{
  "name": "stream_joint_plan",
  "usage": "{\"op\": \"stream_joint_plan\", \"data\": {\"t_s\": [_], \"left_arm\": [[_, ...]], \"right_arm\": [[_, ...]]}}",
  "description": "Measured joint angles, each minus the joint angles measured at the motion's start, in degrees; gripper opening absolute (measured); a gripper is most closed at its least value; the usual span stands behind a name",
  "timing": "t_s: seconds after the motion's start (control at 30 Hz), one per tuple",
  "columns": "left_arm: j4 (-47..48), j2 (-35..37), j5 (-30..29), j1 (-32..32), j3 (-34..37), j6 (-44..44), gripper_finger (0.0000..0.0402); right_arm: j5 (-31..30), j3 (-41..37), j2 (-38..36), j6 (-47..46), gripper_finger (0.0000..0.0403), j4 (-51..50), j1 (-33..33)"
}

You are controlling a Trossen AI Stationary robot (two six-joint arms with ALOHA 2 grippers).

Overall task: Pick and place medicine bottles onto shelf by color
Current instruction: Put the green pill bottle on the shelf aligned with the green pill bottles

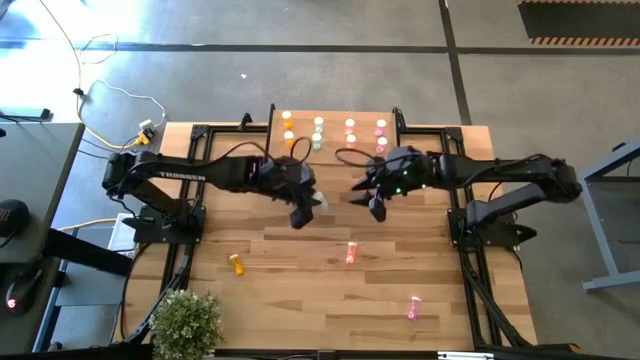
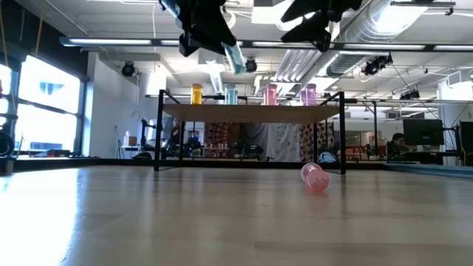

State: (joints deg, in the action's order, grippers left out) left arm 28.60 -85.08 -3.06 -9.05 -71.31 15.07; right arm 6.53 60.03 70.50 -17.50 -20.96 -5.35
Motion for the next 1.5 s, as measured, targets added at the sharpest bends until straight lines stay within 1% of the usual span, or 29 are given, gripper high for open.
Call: {"op": "stream_joint_plan", "data": {"t_s": [0.23,0.3,0.53,0.63,1.03,1.27,1.37,1.5], "left_arm": [[9.49,0.0,-7.81,-4.57,-6.6,1.06,0.0111],[10.98,0.0,-8.71,-6.27,-8.03,1.2,0.0111],[13.81,0.0,-8.75,-11.18,-12.09,1.24,0.0111],[15.75,0.0,-8.76,-11.8,-13.43,-0.24,0.0111],[17.16,-0.31,-8.9,-13.73,-18.6,-3.77,0.0111],[18.06,-0.39,-6.85,-15.61,-20.17,-4.8,0.0111],[18.15,-1.8,-5.19,-15.89,-22.2,-4.79,0.0111],[20.83,-5.08,-4.73,-15.76,-25.71,-5.25,0.0111]], "right_arm": [[-0.43,0.0,-1.14,0.87,0.0197,-0.37,-3.3],[-0.44,0.0,-1.14,1.04,0.0197,-1.0,-3.79],[-0.4,0.0,-1.14,0.9,0.0197,-2.39,-5.59],[-0.42,0.0,-1.14,0.98,0.0197,-2.38,-5.7],[-0.37,0.0,-1.14,0.96,0.0197,-2.38,-5.68],[-0.38,0.0,-1.12,0.51,0.0197,-2.37,-5.68],[-0.38,0.0,-1.12,-0.18,0.0197,-2.35,-5.68],[-0.4,0.0,-1.12,-0.24,0.0197,-2.35,-5.68]]}}
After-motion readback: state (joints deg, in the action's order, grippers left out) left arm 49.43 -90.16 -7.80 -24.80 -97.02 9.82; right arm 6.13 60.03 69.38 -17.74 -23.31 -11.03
